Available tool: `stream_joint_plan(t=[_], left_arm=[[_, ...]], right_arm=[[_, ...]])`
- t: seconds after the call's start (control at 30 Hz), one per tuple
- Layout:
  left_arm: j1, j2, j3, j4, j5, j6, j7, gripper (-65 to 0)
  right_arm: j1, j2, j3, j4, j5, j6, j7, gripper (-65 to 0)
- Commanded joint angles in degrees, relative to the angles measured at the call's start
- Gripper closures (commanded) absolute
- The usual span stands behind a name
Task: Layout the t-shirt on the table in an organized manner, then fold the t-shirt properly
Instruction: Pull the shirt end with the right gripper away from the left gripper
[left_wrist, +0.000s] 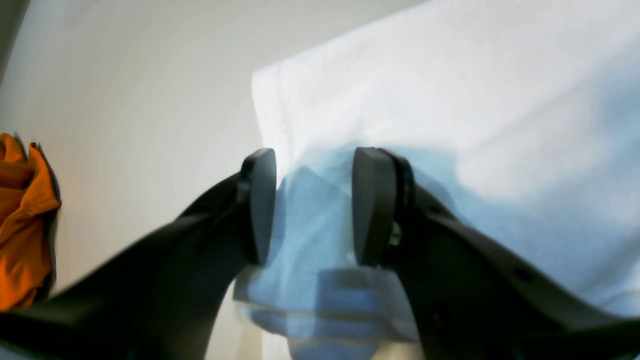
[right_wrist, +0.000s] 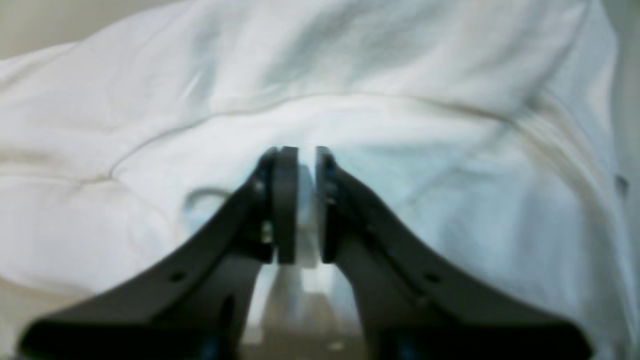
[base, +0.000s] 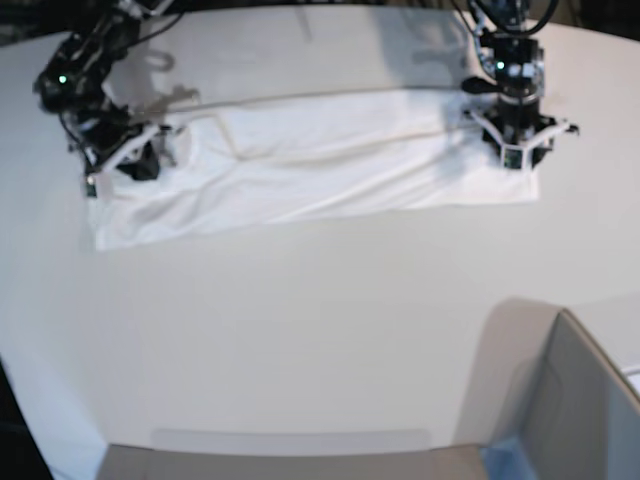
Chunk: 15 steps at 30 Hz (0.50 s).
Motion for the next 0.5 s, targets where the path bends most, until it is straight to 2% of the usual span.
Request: stream_joint_plan(t=[0.0,0.13,0.2,0.47], left_arm=[[0.5,-0.2,0.2,0.2,0.0,-0.9,1.7,-24.9],[0.5,-0.2,0.2,0.2,0.0,-0.9,1.7,-24.9],[0.5,-0.2,0.2,0.2,0.0,-0.9,1.7,-24.9],[0.5,-0.2,0.2,0.2,0.0,-0.9,1.7,-24.9]], right_arm=[[0.4,0.3,0.9,2.3,1.3,0.8,1.5,-14.9],[1.1,0.5,3.5,3.4,1.4,0.8,1.5,-29.9],[1.5,1.3,3.4,2.7,1.5,0.8,1.5,-34.3],[6.0,1.9,3.2,-4.9,1.5,0.8,1.5,-34.7]])
